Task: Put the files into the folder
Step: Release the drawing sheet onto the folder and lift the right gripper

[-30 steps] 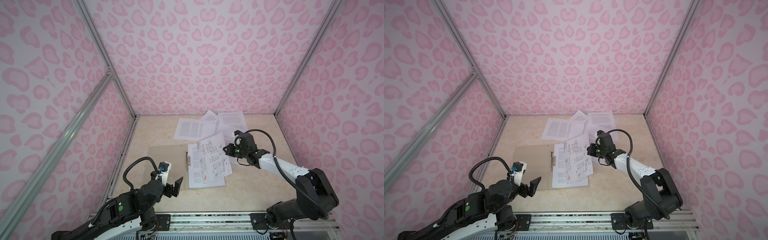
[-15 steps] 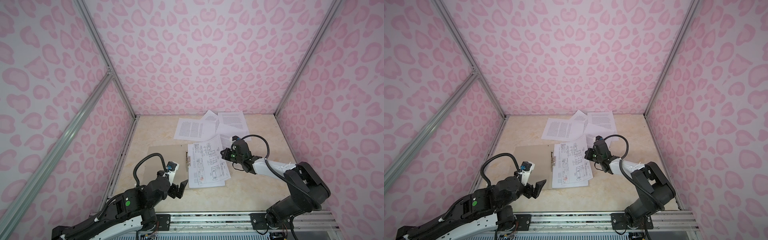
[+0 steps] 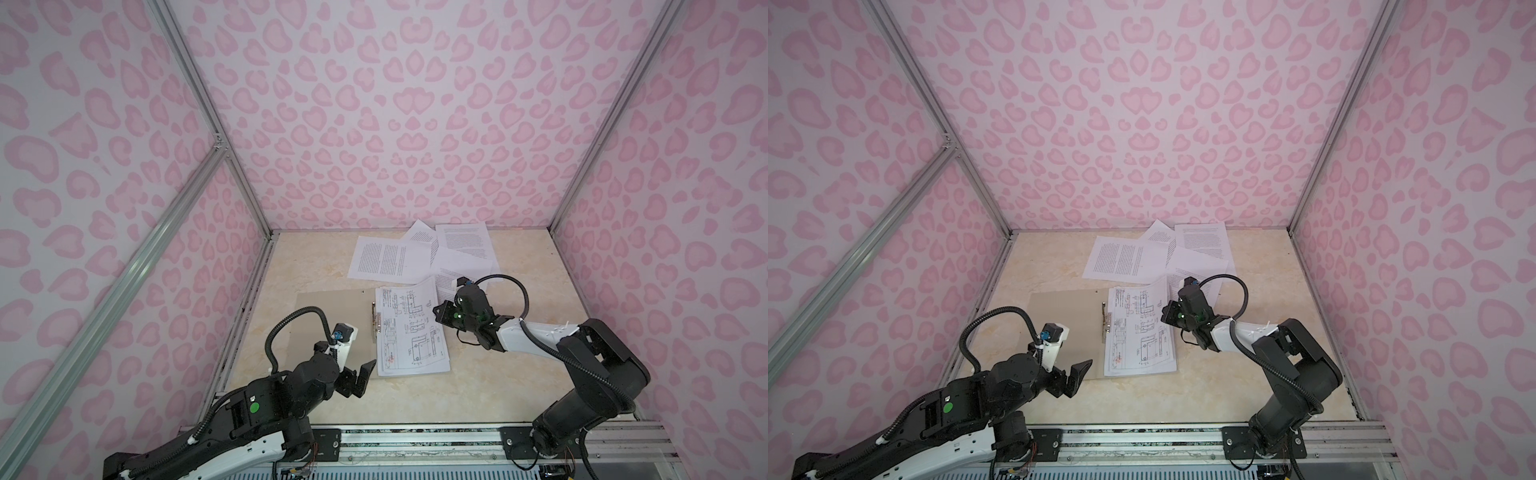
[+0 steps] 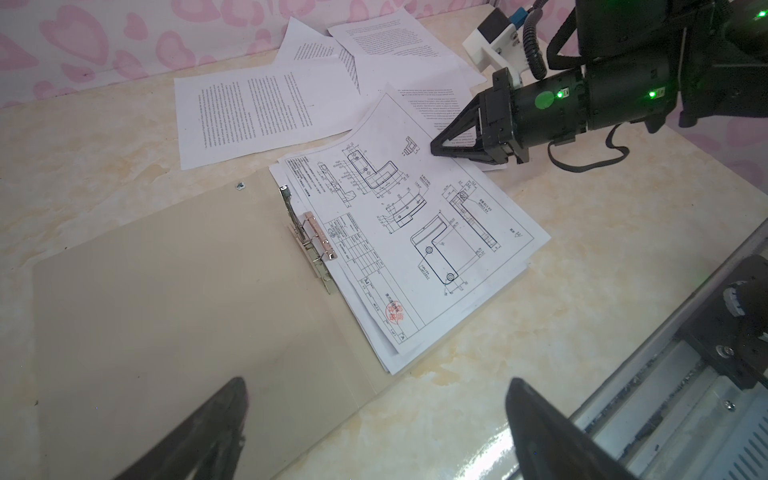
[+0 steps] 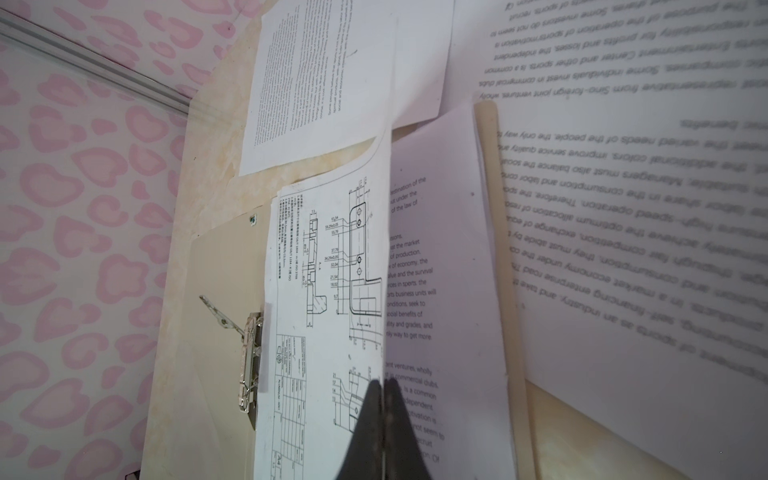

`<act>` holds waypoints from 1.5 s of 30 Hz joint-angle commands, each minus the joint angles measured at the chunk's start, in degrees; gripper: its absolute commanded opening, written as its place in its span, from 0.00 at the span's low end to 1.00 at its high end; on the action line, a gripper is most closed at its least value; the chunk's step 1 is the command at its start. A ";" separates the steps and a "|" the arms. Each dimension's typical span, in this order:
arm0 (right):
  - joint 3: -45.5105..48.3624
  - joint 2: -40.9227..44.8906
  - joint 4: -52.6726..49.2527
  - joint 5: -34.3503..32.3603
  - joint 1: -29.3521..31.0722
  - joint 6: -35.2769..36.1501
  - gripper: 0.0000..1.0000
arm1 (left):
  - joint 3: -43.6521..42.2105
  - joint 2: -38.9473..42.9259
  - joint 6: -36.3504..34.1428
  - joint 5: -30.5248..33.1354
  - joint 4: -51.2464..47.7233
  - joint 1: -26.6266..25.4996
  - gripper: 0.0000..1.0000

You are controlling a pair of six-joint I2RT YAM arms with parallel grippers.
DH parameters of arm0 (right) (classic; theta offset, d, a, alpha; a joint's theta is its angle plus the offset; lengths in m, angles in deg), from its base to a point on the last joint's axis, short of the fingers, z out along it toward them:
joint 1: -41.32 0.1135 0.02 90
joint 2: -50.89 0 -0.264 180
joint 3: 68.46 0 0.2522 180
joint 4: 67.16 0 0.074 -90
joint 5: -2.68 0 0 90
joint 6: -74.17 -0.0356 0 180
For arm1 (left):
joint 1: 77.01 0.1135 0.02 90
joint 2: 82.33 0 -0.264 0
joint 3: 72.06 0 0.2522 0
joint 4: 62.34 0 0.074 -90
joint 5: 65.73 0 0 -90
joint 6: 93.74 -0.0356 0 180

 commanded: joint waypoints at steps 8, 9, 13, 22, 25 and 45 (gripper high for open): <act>-0.64 -1.38 1.76 -0.57 1.24 -1.04 0.00 | 0.03 0.17 -0.28 0.16 0.74 0.20 0.98; -0.65 -1.45 1.76 -0.59 1.38 -1.02 0.00 | 0.05 0.17 -0.29 0.20 0.74 0.17 0.98; -0.71 -1.99 1.84 -0.61 1.61 -1.10 0.00 | 0.02 0.18 -0.29 0.20 0.76 0.13 0.98; -0.88 -2.81 2.06 -0.32 1.97 -1.24 0.00 | 0.12 0.11 -0.29 0.12 0.87 0.45 0.98; -0.63 -2.51 1.95 -0.56 1.96 -1.34 0.19 | 0.09 -0.06 -0.29 0.12 0.86 0.58 0.98; -12.40 3.32 -27.37 -4.16 -16.45 16.84 0.87 | 5.93 -10.80 1.90 -6.50 5.57 1.26 0.97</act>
